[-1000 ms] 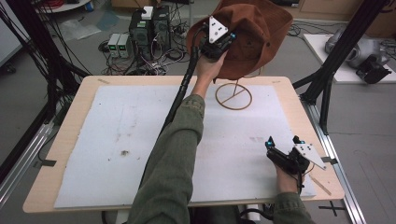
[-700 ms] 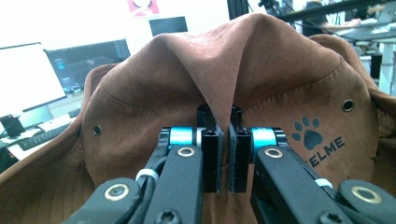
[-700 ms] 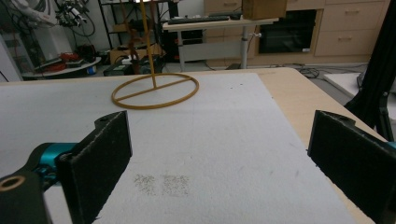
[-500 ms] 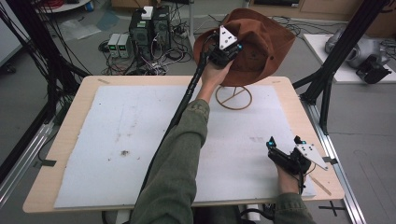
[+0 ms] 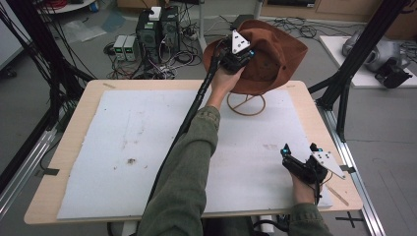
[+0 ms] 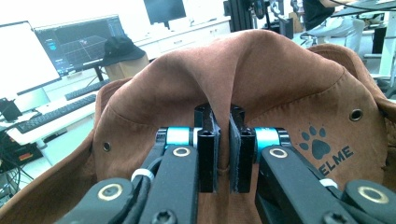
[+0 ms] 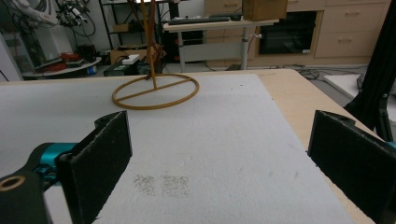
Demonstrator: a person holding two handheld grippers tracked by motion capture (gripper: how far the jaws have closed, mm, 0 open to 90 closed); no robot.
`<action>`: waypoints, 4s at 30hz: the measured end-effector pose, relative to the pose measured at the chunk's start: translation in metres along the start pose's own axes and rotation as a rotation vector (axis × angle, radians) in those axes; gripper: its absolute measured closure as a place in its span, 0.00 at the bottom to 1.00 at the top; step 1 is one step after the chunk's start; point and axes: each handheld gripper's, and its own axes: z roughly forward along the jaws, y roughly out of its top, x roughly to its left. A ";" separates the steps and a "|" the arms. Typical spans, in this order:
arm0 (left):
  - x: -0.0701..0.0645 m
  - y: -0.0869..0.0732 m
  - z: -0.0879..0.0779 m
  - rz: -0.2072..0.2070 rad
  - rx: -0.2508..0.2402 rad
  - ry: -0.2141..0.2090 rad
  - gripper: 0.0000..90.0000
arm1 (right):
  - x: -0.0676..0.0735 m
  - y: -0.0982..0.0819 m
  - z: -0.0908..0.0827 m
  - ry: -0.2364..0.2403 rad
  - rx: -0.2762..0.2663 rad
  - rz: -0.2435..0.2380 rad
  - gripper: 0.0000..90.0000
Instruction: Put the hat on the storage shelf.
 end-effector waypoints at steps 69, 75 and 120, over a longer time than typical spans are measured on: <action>0.046 -0.093 -0.294 -0.144 -0.111 0.236 0.24 | 0.007 0.000 -0.002 -0.012 0.000 -0.010 0.06; 0.054 -0.123 -0.343 -0.163 -0.120 0.327 0.22 | 0.010 0.000 0.000 -0.004 0.003 -0.007 0.06; 0.037 -0.221 -0.439 -0.268 -0.037 0.496 0.19 | 0.020 -0.006 0.003 -0.021 0.036 -0.022 0.06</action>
